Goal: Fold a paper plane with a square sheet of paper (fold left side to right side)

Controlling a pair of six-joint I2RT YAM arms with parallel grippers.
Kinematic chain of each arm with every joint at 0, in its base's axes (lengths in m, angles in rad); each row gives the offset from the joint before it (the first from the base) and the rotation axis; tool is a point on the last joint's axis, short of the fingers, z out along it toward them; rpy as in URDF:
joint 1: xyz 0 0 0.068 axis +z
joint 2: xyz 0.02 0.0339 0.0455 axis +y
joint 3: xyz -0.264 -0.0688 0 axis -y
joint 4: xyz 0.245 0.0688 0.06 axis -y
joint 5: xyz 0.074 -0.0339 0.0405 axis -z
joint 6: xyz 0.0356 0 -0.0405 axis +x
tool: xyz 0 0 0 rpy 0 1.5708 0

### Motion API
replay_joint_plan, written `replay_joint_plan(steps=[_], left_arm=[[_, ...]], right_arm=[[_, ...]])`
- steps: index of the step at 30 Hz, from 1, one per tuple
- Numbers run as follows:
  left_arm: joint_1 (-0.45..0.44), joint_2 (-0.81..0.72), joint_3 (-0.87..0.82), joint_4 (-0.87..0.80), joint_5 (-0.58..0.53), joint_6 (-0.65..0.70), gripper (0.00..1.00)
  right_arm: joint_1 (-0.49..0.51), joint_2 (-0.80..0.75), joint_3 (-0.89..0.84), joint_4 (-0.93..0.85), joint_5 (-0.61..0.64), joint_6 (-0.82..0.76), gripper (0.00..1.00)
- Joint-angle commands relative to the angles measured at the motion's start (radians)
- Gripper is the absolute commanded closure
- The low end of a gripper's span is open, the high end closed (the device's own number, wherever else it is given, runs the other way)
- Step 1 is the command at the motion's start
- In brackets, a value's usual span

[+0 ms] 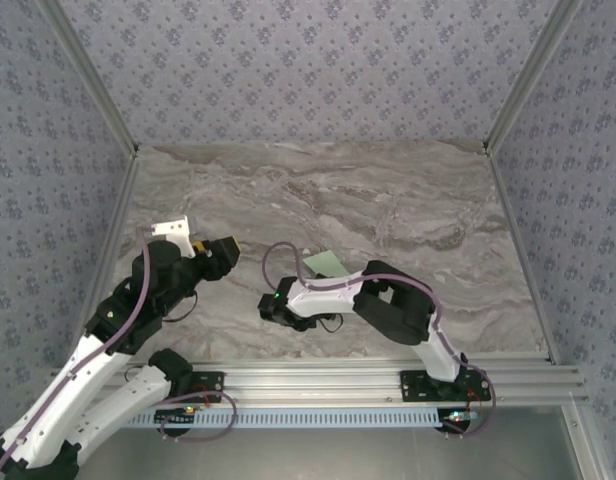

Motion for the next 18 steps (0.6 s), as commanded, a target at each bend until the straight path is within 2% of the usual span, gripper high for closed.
replay_joint_plan(steps=[1,7,12,16,18], left_arm=[[0.009,0.006,-0.003,0.007,0.001,0.017,0.28],[0.011,0.057,-0.041,0.09,0.074,0.007,0.26],[0.021,0.167,-0.063,0.16,0.154,-0.02,0.24],[0.027,0.288,-0.097,0.266,0.256,-0.07,0.24],[0.024,0.369,-0.118,0.346,0.317,-0.107,0.24]], right_arm=[[0.022,0.003,0.023,0.005,-0.022,-0.025,0.87],[0.054,-0.144,-0.05,0.161,-0.233,-0.104,0.52],[0.061,-0.398,-0.155,0.304,-0.423,-0.135,0.26],[0.025,-0.612,-0.279,0.438,-0.563,-0.144,0.11],[-0.035,-0.73,-0.342,0.509,-0.649,-0.128,0.06]])
